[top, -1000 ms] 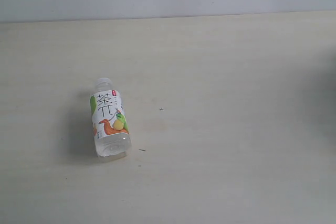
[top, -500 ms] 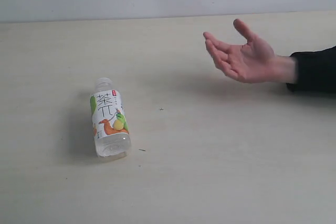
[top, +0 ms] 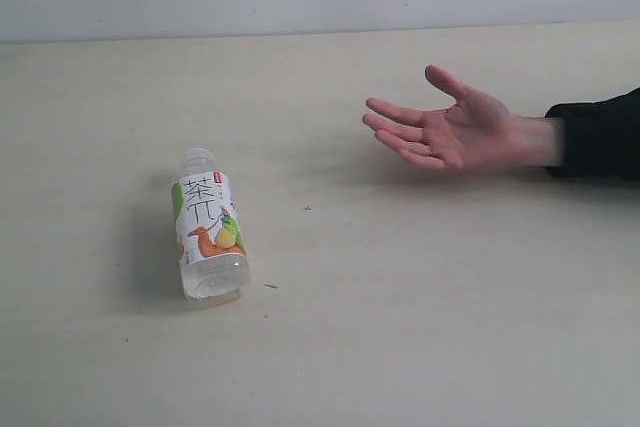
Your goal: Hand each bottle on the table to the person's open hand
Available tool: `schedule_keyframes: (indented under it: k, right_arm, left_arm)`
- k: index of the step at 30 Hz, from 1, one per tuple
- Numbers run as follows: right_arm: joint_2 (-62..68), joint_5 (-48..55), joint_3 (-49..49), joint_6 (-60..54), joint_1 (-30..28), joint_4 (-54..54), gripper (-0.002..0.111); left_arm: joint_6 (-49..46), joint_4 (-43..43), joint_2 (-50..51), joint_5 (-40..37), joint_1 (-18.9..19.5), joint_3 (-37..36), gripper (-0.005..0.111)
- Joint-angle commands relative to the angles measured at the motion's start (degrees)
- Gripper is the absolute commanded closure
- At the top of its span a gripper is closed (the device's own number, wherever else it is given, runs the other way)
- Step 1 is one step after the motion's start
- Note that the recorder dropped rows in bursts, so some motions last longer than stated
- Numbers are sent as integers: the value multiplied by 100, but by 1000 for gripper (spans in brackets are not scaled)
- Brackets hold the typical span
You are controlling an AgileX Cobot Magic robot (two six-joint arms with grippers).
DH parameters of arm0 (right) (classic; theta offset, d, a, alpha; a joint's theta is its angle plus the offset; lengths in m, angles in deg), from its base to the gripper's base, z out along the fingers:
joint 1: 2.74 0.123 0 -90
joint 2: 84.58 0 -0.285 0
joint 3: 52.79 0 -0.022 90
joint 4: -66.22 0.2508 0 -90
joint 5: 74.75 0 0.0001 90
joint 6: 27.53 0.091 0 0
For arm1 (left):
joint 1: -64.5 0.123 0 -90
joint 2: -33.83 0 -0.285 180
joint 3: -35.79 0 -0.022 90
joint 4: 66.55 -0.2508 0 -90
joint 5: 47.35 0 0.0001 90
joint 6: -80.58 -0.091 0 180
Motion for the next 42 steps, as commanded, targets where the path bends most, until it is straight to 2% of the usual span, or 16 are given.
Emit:
schedule_keyframes:
  k: [1, 13, 24, 31, 34, 36, 42]
  right_arm:
    - [-17, -317, 16, 5, -36, 156, 108]
    - [349, -136, 30, -18, -36, 156, 108]
    - [-629, -43, 30, -129, -36, -172, 108]
    - [-656, 1267, 65, -24, -36, -185, 108]
    - [-664, 1498, 76, 1053, -36, -607, 108]
    - [-664, 1748, 76, 1263, -22, -950, 108]
    - [-1049, 1927, 76, 1329, 206, -1063, 108]
  left_arm:
    - [0, -7, -32, 2, -2, -4, 107]
    - [0, -7, -32, 2, -2, -4, 107]
    - [0, -7, -32, 2, -2, -4, 107]
    - [0, -7, -32, 2, -2, -4, 107]
    - [0, -7, -32, 2, -2, -4, 107]
    - [0, -7, -32, 2, -2, -4, 107]
    - [0, -7, -32, 2, -2, -4, 107]
